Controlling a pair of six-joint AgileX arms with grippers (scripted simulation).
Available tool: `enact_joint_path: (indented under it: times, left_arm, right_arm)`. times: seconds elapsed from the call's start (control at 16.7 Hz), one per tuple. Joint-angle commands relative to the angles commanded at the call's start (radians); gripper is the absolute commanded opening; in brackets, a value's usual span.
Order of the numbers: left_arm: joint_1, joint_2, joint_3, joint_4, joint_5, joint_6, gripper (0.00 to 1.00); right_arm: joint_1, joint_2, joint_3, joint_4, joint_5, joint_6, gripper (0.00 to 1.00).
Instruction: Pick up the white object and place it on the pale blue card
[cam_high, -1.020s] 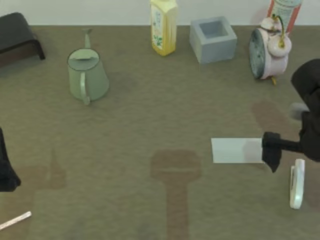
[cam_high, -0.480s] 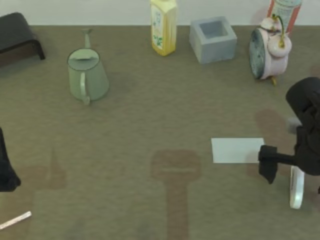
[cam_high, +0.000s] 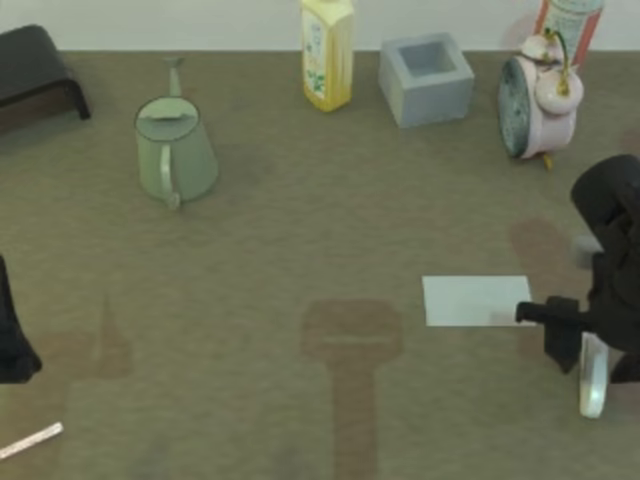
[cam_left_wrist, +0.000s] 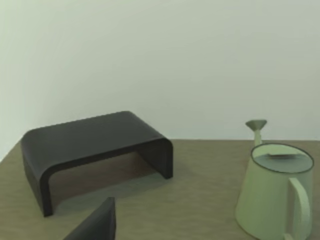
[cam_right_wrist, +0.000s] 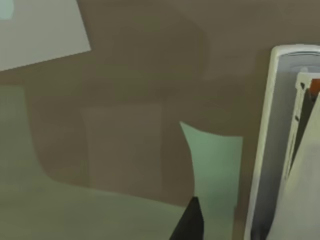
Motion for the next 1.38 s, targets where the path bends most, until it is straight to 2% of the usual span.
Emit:
enact_joint_path:
  times: [0.24,0.3,0.9,1.38]
  left_arm:
    - [0.0,0.0,0.0,0.0,0.0,0.0,1.0]
    - [0.0,0.0,0.0,0.0,0.0,0.0,1.0]
    - [0.0,0.0,0.0,0.0,0.0,0.0,1.0]
    - [0.0,0.0,0.0,0.0,0.0,0.0,1.0]
  right_arm:
    - [0.0,0.0,0.0,0.0,0.0,0.0,0.02]
    - [0.0,0.0,0.0,0.0,0.0,0.0,0.0]
    - [0.0,-0.007,0.012,-0.016,0.0,0.001,0.0]
    - [0.004,-0.149,0.194,-0.359,0.0,-0.003,0.0]
